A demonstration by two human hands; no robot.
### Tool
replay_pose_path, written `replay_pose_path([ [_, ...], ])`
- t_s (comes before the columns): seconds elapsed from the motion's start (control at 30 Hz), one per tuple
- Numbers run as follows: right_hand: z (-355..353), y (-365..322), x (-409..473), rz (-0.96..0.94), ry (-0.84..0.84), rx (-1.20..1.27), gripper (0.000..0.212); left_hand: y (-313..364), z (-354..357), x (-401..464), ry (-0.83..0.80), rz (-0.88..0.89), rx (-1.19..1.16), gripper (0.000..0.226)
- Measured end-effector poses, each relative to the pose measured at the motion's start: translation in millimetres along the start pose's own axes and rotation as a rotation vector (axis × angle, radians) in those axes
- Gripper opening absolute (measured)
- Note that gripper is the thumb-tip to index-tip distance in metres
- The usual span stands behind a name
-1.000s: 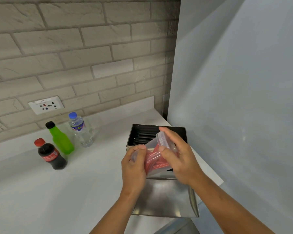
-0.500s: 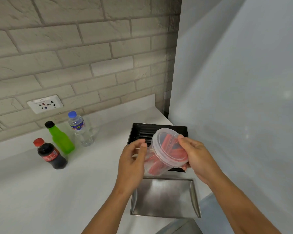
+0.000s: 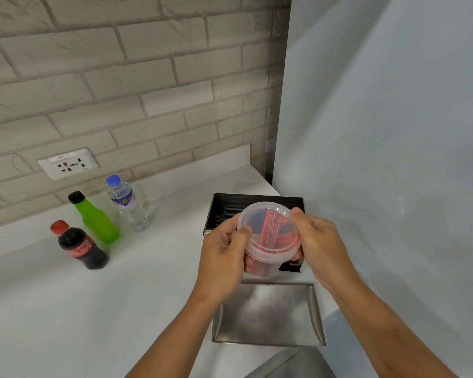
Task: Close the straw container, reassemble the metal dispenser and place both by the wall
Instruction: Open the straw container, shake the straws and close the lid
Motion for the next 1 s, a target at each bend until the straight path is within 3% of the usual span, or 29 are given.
replay_pose_path([
  [0.13, 3, -2, -4, -0.033, -0.027, -0.014, 0.054, -6, -4, 5, 0.078, -0.014, -0.020, 0.033],
  [0.3, 5, -4, -8, 0.007, -0.128, 0.087, 0.033, -7, -12, 8, 0.089, -0.024, 0.003, 0.032],
  [0.5, 11, -7, -6, 0.040, -0.095, 0.049, 0.049, -2, -12, 3, -0.001, 0.012, -0.043, 0.031],
  [0.6, 17, -6, -12, 0.021, -0.109, 0.076, 0.041, -5, -18, 2, 0.021, -0.001, -0.033, 0.033],
  [0.77, 36, 4, -28, 0.080, -0.262, 0.085, 0.025, -26, -51, -4, 0.092, -0.026, 0.005, 0.030],
  [1.0, 99, 21, -34, 0.130, -0.465, 0.035, 0.019, -70, -132, -7, 0.176, -0.077, 0.297, 0.024],
])
Point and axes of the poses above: each hand's wrist, its own x-axis towards the middle knuckle, its own z-axis out of the palm, y = z × x, the point moved 3 cm from there along x, towards the middle knuckle, and after that the axes turned 1 degree about z, right-handed, at the moved point
